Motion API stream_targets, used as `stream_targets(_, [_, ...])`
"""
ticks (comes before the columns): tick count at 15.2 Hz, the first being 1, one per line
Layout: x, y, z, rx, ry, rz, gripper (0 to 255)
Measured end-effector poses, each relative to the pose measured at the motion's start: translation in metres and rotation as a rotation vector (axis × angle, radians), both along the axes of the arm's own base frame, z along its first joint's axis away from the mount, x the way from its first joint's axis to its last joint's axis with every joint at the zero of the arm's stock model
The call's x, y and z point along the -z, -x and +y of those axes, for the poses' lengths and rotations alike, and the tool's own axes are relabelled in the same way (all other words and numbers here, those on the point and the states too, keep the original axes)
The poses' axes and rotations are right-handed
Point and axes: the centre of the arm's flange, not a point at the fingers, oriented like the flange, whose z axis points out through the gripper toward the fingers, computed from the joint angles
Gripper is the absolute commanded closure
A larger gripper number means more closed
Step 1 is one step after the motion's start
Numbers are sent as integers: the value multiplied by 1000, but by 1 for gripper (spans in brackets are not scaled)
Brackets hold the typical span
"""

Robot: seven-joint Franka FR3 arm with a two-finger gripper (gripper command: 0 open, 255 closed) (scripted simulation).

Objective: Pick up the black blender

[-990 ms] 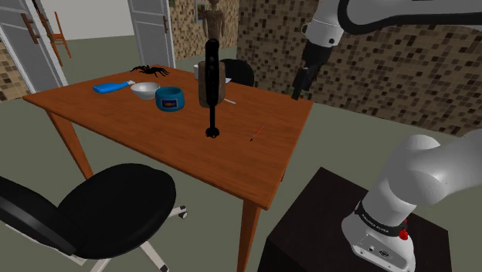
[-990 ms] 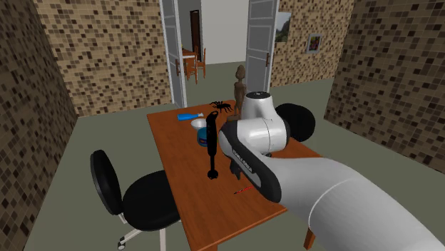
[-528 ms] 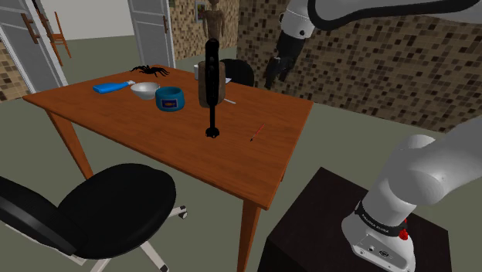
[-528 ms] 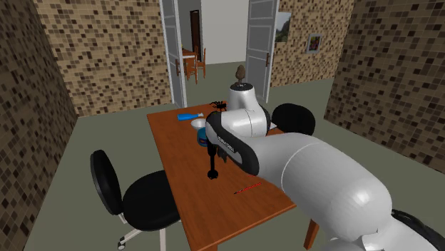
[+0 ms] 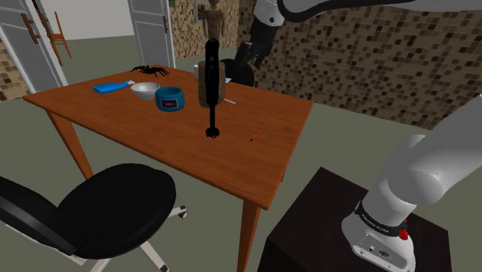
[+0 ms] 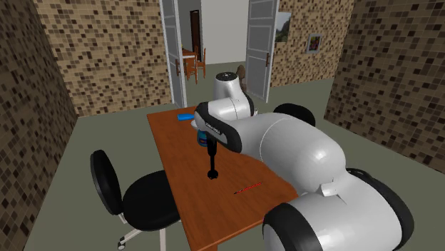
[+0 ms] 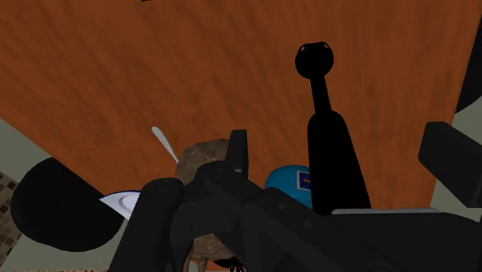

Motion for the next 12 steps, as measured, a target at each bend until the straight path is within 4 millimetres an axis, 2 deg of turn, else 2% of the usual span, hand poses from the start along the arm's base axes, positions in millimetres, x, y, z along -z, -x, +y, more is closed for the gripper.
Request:
stream_targets(4, [-13,-41,14,15,-1,-61,0])
stream_targets(7, [-28,-64,25,27,-1,-106,0])
stream_targets(10, [-41,-99,37,39,-2,-151,0])
stream_targets(12, [-44,-106,40,43,-3,-168,0])
